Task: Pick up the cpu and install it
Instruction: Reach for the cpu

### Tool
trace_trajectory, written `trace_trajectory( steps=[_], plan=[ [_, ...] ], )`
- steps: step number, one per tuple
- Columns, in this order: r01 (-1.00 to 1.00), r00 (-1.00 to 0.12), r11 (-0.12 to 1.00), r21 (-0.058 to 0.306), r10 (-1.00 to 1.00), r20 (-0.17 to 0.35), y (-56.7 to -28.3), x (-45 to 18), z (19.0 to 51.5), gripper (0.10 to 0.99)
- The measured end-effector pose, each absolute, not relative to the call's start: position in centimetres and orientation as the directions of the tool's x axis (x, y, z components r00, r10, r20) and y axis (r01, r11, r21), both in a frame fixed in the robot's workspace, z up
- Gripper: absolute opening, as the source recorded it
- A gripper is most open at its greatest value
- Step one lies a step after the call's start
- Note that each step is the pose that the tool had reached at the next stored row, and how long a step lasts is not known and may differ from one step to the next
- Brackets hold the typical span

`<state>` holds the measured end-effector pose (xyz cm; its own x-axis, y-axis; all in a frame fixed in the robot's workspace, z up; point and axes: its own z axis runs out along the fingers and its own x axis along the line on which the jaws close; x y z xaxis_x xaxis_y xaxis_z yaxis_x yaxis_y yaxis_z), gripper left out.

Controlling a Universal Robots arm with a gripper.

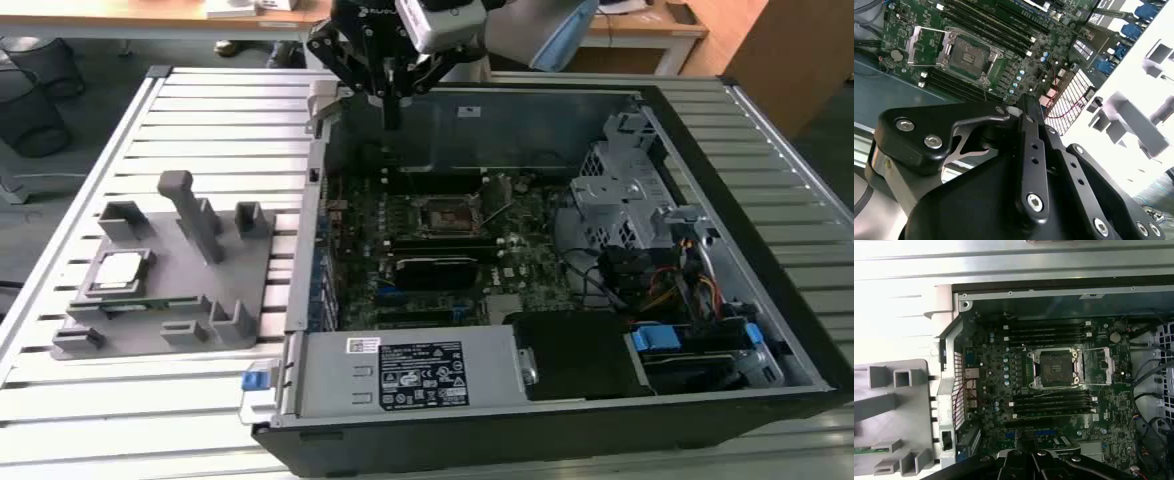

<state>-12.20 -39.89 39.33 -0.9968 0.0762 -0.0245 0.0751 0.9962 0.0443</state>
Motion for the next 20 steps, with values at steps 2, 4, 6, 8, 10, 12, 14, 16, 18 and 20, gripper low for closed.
trace_trajectory(
  steps=[2, 4, 6, 8, 10, 12, 14, 16, 18, 20],
  plan=[
    [0.075, -0.997, 0.996, 0.044, 0.076, -0.024, -39.9, -12.2, 39.3, 0.106],
    [0.075, -0.997, 0.996, 0.044, 0.076, -0.024, -39.9, -12.2, 39.3, 0.106],
    [0.075, -0.997, 0.996, 0.044, 0.076, -0.024, -39.9, -12.3, 39.3, 0.106],
    [0.075, -0.997, 0.996, 0.044, 0.076, -0.024, -39.9, -12.6, 39.3, 0.106],
    [0.075, -0.997, 0.996, 0.044, 0.076, -0.024, -39.9, -13.0, 39.3, 0.106],
    [0.075, -0.997, 0.996, 0.044, 0.076, -0.024, -39.9, -13.4, 39.3, 0.106],
    [0.075, -0.997, 0.996, 0.044, 0.076, -0.024, -39.9, -13.9, 39.3, 0.106],
    [0.075, -0.997, 0.996, 0.044, 0.076, -0.024, -39.9, -14.3, 39.3, 0.106],
    [0.075, -0.997, 0.996, 0.044, 0.076, -0.024, -39.9, -14.7, 39.3, 0.106],
    [0.075, -0.997, 0.996, 0.044, 0.076, -0.024, -39.9, -15.1, 39.3, 0.106]
  ],
)
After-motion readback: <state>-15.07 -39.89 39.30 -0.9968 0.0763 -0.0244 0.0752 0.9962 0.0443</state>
